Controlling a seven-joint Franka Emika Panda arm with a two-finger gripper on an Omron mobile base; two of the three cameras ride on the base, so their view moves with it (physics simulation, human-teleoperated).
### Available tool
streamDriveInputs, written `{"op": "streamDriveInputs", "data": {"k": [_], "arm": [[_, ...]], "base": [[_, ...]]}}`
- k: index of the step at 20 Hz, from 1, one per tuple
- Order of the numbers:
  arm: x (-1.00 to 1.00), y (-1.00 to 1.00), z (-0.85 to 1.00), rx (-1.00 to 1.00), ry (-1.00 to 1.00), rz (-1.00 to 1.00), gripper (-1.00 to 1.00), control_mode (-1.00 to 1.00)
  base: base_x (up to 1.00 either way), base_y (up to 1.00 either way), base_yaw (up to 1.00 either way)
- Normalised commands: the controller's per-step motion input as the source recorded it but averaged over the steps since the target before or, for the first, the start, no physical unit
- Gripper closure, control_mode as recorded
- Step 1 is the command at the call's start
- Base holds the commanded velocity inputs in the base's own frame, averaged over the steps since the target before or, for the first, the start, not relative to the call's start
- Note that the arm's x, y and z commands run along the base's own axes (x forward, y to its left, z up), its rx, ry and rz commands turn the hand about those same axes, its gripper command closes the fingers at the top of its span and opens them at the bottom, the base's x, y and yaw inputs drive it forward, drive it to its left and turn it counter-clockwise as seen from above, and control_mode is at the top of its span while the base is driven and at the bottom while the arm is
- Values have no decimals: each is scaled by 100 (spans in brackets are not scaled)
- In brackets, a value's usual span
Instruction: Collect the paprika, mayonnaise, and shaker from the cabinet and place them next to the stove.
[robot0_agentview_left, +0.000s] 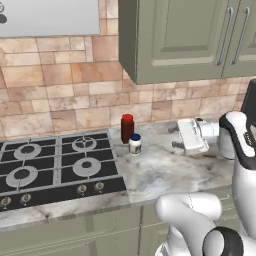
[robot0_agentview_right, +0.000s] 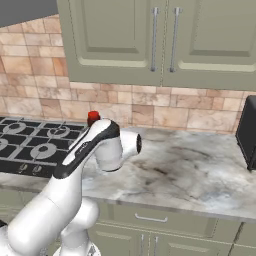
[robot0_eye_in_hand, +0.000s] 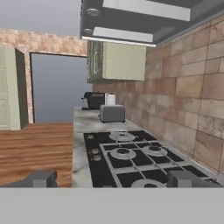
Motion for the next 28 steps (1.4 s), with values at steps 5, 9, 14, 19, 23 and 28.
{"op": "streamDriveInputs", "data": {"k": [5, 9, 14, 19, 23, 28], "arm": [[-59, 15, 60, 5, 21, -36, -100, -100], [-47, 5, 34, 6, 27, -42, -100, -100], [-44, 0, 19, 2, 29, -44, -100, -100], [-36, 0, 10, 0, 33, -45, -100, -100], [-42, 20, -8, -8, 30, -41, -100, -100], [-25, 20, -31, -8, 13, -11, -100, -100]], "base": [[0, 0, 0], [0, 0, 0], [0, 0, 0], [0, 0, 0], [0, 0, 0], [0, 0, 0]]}}
